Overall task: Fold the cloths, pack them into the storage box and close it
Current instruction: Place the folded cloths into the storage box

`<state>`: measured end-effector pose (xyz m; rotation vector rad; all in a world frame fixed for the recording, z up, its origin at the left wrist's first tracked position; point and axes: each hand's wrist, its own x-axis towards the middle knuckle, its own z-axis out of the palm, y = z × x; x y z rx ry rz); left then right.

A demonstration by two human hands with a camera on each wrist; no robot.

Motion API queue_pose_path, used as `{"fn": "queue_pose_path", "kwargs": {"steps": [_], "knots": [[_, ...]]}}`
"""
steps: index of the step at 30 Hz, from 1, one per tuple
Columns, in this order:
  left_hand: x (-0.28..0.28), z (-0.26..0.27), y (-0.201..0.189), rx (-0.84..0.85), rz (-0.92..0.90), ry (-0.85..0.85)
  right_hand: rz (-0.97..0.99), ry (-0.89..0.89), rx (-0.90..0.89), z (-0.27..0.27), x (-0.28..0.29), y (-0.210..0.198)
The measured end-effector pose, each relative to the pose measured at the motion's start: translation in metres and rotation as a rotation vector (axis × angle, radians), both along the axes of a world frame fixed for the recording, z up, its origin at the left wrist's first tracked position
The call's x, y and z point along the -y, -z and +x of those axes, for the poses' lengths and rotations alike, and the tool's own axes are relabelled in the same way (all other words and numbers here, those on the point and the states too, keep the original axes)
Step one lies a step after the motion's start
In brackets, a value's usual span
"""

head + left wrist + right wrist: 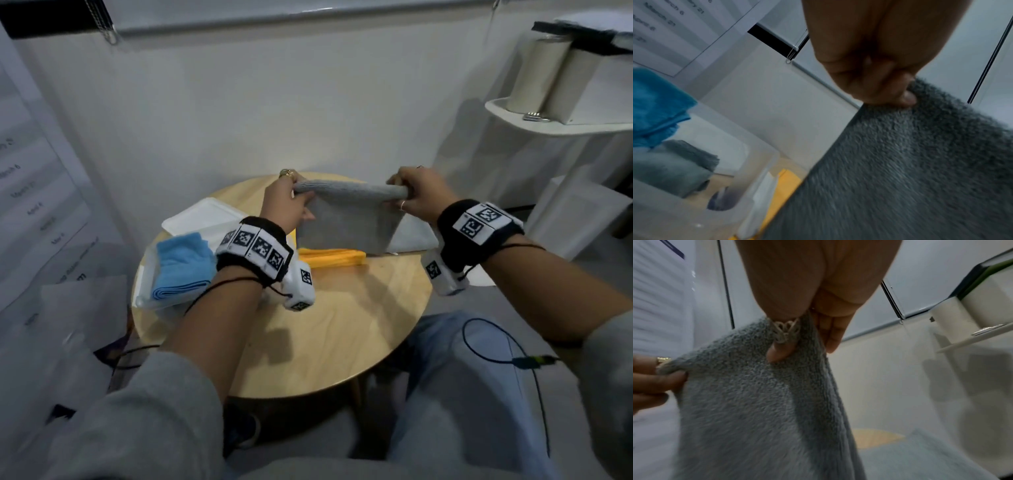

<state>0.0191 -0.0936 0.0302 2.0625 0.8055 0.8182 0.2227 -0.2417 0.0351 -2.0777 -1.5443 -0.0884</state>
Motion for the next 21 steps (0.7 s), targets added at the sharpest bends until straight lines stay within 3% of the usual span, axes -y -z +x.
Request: {"fn": "queue_pose_path", "kwargs": {"steps": [2, 4, 9, 13, 18, 21], "knots": [[0.013, -0.017, 0.022, 0.061, -0.05, 0.066, 0.01, -0.13, 0.049, -0.01, 0.013, 0.015], [0.025, -0.038, 0.06, 0.002, -0.024, 0.096, -0.119, -0.2, 0.066, -0.023, 0.027, 0.048], [0.055, -0.075, 0.148, -0.514, -0.044, 0.174, -0.731, -0.24, -0.076, -0.066, 0.055, 0.136], [0.062, -0.088, 0.16, -0.901, 0.063, 0.227, -0.819, -0.185, -0.159, -0.077, 0.063, 0.153], [0.052, -0.097, 0.174, -0.85, -0.122, 0.248, -0.88, -0.103, -0.23, -0.068, 0.065, 0.154], [0.048, -0.099, 0.174, -0.71, -0.295, 0.244, -0.78, 0.012, -0.52, -0.062, 0.059, 0.158]]}}
